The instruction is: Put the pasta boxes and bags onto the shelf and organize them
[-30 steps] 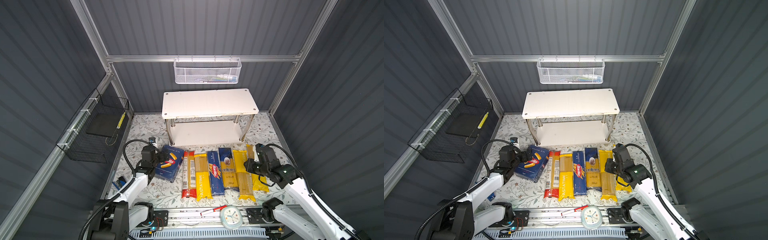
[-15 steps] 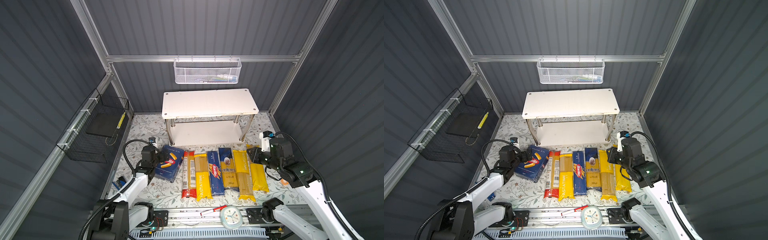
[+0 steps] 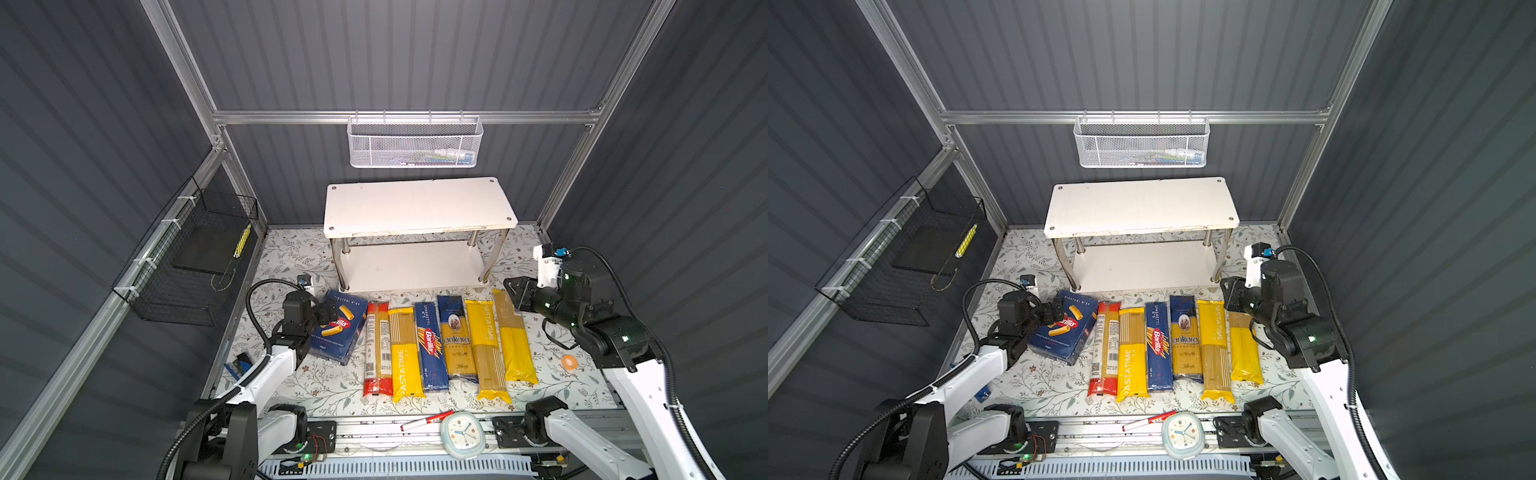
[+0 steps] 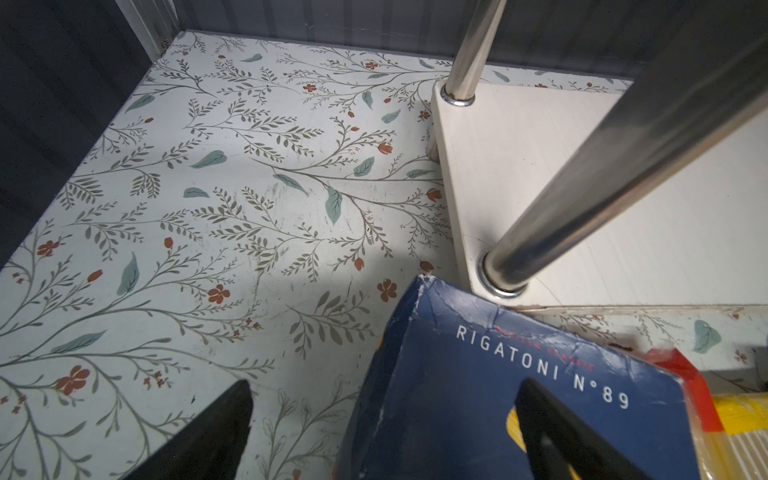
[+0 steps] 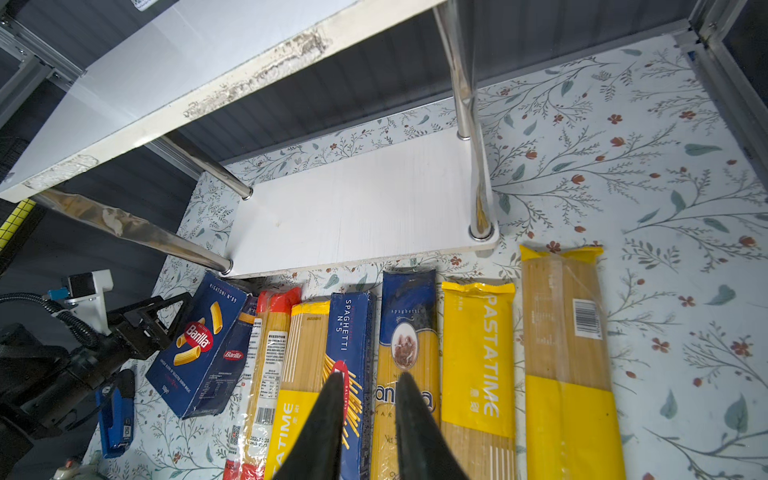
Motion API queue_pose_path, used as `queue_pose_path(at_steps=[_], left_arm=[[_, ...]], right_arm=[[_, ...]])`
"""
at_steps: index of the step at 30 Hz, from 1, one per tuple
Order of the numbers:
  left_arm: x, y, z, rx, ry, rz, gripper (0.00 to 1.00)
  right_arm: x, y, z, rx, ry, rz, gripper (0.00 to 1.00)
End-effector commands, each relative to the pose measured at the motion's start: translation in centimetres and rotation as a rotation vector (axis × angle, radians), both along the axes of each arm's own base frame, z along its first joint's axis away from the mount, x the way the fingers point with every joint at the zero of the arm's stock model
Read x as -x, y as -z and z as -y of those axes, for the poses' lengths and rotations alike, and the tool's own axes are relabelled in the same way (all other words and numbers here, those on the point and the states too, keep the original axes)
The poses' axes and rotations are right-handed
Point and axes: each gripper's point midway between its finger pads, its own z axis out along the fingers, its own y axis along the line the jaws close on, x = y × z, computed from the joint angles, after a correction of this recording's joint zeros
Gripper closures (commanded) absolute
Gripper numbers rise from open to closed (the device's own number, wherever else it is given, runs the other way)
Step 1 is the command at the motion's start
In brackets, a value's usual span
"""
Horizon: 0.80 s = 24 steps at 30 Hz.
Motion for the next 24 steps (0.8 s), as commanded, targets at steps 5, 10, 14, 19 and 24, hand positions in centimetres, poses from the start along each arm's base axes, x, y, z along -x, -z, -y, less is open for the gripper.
queue_pose_path(at_steps=[5, 10, 14, 19, 24], left_arm=[[-0.2, -0.8, 0.1, -0.002, 0.001, 0.008, 0.00], [-0.2, -0.6, 0.1, -0.004, 0.001, 0.000, 0.00], [-0.3, -0.6, 0.2, -0.003, 0.004, -0.002, 0.00], [-0.3, -0.6, 0.2, -0.003, 0.004, -0.001, 0.00], [-0.3, -0.6, 0.1, -0.003, 0.003, -0.001, 0.00]], right_arm=[[1.8, 7.8, -1.2, -0.019, -0.066, -0.277, 0.38], [3.9, 13.6, 0.2, 0.020, 0.022, -0.403, 0.01], [4.3, 16.2, -0.2, 0.026, 0.013, -0.434, 0.01], [3.8, 18.7, 0.9, 0.101, 0.081, -0.502, 0.01], [3.3, 20.3, 1.4, 0.231, 0.112, -0.574, 0.01]])
